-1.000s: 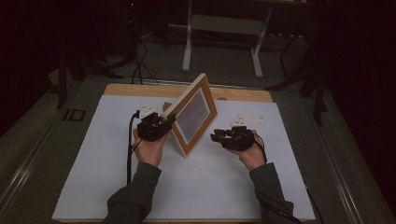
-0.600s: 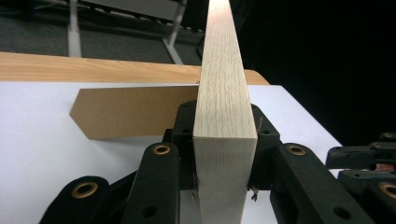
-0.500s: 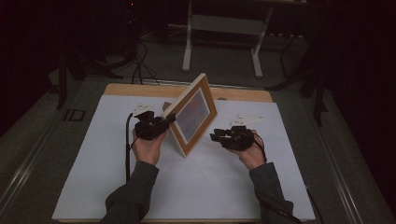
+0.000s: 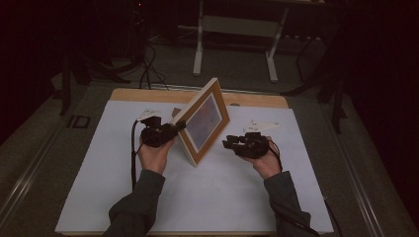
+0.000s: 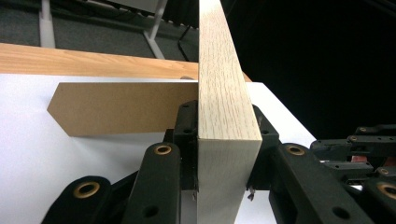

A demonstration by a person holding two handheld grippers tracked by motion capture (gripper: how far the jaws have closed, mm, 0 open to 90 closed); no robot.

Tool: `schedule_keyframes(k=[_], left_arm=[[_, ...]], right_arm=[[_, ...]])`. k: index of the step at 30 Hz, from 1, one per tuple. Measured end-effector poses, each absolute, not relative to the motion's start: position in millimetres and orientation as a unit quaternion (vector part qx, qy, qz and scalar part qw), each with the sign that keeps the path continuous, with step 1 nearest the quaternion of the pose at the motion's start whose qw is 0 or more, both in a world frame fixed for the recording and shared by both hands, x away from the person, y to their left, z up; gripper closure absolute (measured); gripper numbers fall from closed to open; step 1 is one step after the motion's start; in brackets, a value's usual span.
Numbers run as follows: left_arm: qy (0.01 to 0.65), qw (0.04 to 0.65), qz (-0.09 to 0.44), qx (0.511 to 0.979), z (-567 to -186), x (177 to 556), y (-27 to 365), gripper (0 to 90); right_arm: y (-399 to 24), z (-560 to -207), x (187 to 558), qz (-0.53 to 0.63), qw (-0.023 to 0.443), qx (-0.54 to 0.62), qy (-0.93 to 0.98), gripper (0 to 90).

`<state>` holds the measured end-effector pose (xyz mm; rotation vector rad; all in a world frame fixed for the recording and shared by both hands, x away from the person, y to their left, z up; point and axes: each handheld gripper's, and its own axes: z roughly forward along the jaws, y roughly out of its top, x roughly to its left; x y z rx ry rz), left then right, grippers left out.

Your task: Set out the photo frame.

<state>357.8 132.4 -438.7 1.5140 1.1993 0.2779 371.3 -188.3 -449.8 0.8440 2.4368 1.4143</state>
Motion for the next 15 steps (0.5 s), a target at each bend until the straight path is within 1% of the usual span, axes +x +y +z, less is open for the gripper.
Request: schedule_keyframes(k=[15], left_arm=[[0.498,0.56,0.106,0.653,-438.0,358.9,140.2,72.0]], right_arm=[[-186.1,-446.9,373.5,0.478,0.104,0.285,0.824,67.6]])
